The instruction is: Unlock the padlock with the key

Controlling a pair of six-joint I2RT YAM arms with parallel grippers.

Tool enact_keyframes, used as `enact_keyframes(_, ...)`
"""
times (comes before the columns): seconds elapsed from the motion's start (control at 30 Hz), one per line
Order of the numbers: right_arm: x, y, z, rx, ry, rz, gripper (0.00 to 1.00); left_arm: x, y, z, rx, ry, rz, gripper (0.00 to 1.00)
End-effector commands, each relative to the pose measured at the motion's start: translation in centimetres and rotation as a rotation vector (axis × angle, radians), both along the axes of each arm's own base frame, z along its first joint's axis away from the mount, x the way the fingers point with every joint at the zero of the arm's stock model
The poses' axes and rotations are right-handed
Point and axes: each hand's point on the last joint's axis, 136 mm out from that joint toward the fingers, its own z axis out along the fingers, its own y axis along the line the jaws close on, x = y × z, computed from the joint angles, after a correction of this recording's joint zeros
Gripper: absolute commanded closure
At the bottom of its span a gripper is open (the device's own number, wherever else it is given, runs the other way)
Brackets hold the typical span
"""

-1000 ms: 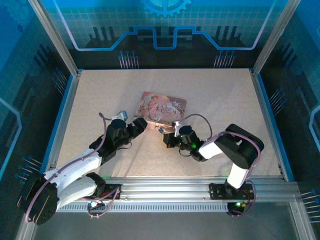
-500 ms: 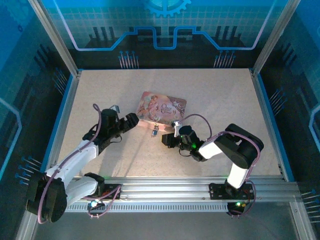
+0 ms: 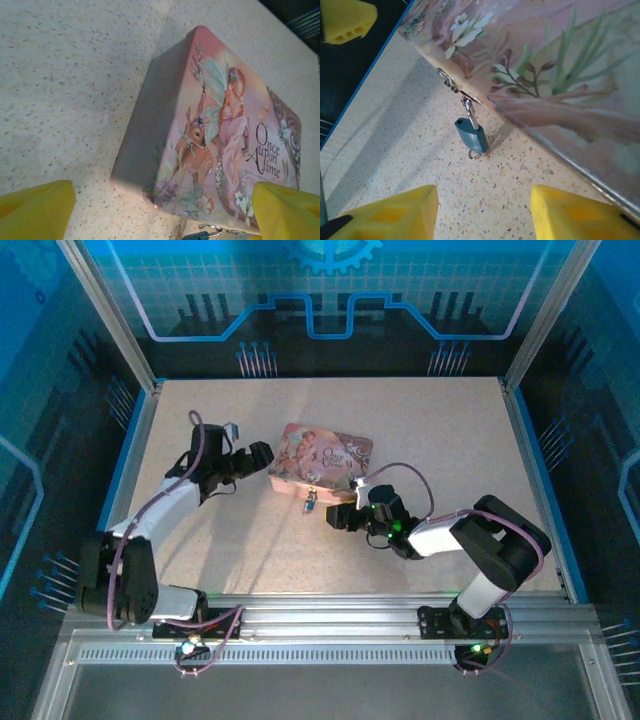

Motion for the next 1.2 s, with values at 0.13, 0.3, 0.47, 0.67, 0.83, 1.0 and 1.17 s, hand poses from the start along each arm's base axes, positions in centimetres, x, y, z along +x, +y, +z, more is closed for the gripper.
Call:
enact_keyframes(0.13,1.1,-0.2,1.8,0.055,-0.009,0.043,0.43,2.1,-1.4,-2.7,-0.014,0.077,-0.107,0.2)
enact_keyframes(0.3,1.8,-0.4,2.1,0.057,-0.016,0.057,0.42,2.0,-1.6,-4.8,-0.004,0.123,-0.114,0.26)
enact_keyframes(0.47,2.8,-0.4,2.3,0.062,-0.025,0.071,0.41,0.8,-1.3,-6.4,0.025,0.163,-0.087,0.3)
enact_keyframes(0.67,4.8,-0.9,2.6,0.079,-0.049,0.079,0.4,-1.7,-1.6,-7.7,0.027,0.19,-0.066,0.31)
enact_keyframes(0.83,6.1,-1.6,3.1,0.099,-0.075,0.075,0.4,-3.3,-2.1,-8.1,0.019,0.19,-0.05,0.32)
enact_keyframes(1.0,4.7,-2.0,3.0,0.102,-0.096,0.098,0.4,-3.8,-1.9,-8.0,0.027,0.185,-0.035,0.32)
enact_keyframes(1.17,3.2,-1.8,2.5,0.132,-0.093,0.129,0.42,-3.6,-2.0,-7.6,0.024,0.174,-0.035,0.32)
